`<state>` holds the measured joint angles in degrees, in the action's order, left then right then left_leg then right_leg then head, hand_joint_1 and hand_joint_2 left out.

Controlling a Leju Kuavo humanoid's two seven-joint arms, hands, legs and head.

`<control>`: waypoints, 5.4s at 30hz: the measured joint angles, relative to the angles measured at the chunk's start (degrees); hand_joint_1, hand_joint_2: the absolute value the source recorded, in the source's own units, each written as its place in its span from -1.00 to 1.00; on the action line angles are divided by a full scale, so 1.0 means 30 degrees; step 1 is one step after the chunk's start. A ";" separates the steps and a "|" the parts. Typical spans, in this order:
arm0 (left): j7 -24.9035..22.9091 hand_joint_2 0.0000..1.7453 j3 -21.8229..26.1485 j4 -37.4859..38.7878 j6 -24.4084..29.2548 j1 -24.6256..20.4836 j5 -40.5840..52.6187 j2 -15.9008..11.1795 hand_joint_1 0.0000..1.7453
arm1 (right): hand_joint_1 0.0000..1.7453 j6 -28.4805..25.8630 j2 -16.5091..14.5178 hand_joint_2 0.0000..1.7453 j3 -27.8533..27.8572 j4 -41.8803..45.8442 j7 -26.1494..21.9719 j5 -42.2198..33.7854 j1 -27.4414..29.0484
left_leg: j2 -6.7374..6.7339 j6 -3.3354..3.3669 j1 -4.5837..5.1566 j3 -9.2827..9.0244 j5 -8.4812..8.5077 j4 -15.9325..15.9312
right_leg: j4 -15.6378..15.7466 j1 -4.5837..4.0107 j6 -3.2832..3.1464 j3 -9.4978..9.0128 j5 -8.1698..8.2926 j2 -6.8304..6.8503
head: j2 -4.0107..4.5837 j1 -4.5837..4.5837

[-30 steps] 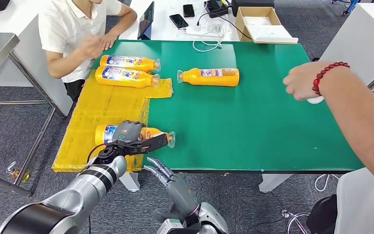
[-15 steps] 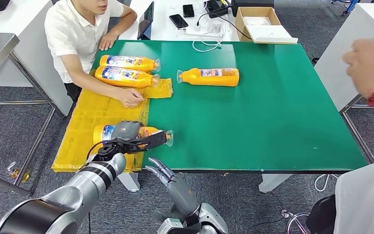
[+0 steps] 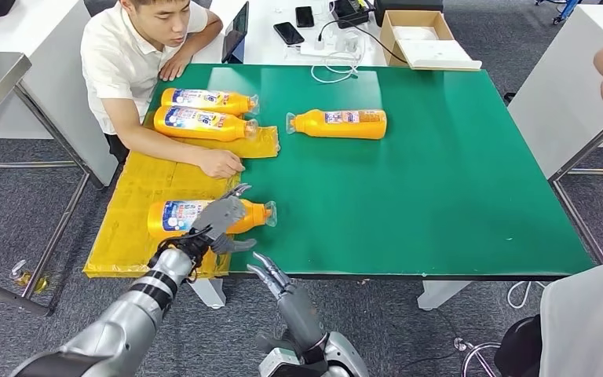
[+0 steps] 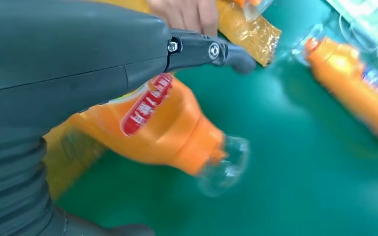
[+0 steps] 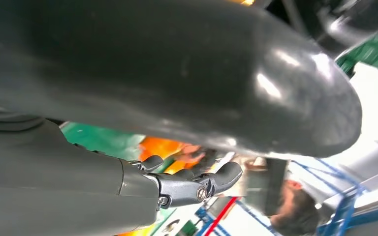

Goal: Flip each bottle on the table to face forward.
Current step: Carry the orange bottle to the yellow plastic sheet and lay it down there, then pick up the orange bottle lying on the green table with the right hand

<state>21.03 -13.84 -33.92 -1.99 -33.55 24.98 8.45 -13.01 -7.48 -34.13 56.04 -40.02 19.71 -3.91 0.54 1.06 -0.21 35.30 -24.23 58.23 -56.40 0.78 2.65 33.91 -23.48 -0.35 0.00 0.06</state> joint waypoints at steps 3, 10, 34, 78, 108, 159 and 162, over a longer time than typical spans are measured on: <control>-0.0044 1.00 0.0098 -0.3097 -0.0711 0.1685 -0.3946 -0.0251 -1.00 | -1.00 -0.0396 0.0204 -1.00 0.0000 -0.0055 0.0000 -0.0239 0.0222 | -0.0016 0.0000 0.0004 0.0041 -0.0003 0.0001 | 0.0003 0.0001 0.0002 0.0055 0.0002 -0.0007 | 0.0000 0.0004; -0.0565 1.00 0.0111 -0.7824 0.0262 0.3256 -0.6166 -0.1516 -1.00 | -1.00 -0.0839 0.0501 -1.00 0.0016 -0.0064 -0.0007 -0.0376 0.0393 | 0.0000 -0.0011 -0.0037 0.0092 0.0008 0.0000 | -0.0007 -0.0043 -0.0003 0.0094 -0.0001 0.0004 | 0.0000 0.0007; 0.1836 1.00 0.0546 -1.5557 0.2352 0.6964 -0.9321 -0.2066 -1.00 | -1.00 -0.1714 0.0946 0.50 0.0202 0.1355 -0.0038 -0.2370 0.1226 | -0.0005 -0.0027 -0.0030 0.0104 -0.0018 0.0001 | 0.0000 -0.0032 -0.0014 0.0109 -0.0015 -0.0001 | 0.0000 0.0005; 0.2013 1.00 -0.3628 -1.9894 0.6020 1.3147 -0.7636 -0.0402 -1.00 | -1.00 -0.7221 0.4109 1.00 0.9758 -0.3436 0.7950 1.3942 -0.4503 | 0.0002 0.0036 0.0011 0.0086 -0.0050 0.0010 | 0.0024 0.0006 0.0067 0.0081 -0.0029 -0.0001 | 0.0000 0.0013; 0.0745 1.00 -0.4333 -1.8271 0.5412 1.1415 -0.7366 -0.0071 -1.00 | -1.00 -0.3414 0.3831 1.00 0.6916 -1.0541 1.3726 1.7114 -0.9576 | 0.0008 0.0034 0.0011 0.0095 -0.0048 0.0013 | 0.0019 0.0006 0.0069 0.0086 -0.0030 0.0000 | 0.0000 0.0015; 0.0308 1.00 -0.4852 -1.6464 0.4352 0.9439 -0.8069 -0.0093 -1.00 | 1.00 0.1398 0.3683 1.00 0.8628 -1.2220 1.2630 1.4074 -1.0779 | 0.0003 0.0037 0.0008 -0.0042 -0.0040 0.0014 | 0.0030 0.0004 0.0067 -0.0027 -0.0030 -0.0002 | 0.0000 0.0013; 0.0317 1.00 -0.4858 -1.6495 0.4374 0.9541 -0.8109 -0.0107 -1.00 | 1.00 0.1273 0.3607 1.00 0.9152 -1.2222 1.1376 1.2809 -1.0581 | 0.0000 0.0037 0.0008 -0.0046 -0.0042 0.0014 | 0.0027 0.0003 0.0067 -0.0042 -0.0030 -0.0002 | 0.0000 0.0009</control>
<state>21.98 -28.41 -83.40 11.14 -4.93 0.66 8.13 -9.20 3.35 -6.67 19.37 -5.89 58.13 -35.65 0.55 1.17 -0.19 35.17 -24.36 58.28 -56.32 0.79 2.85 33.78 -23.58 -0.35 0.00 0.09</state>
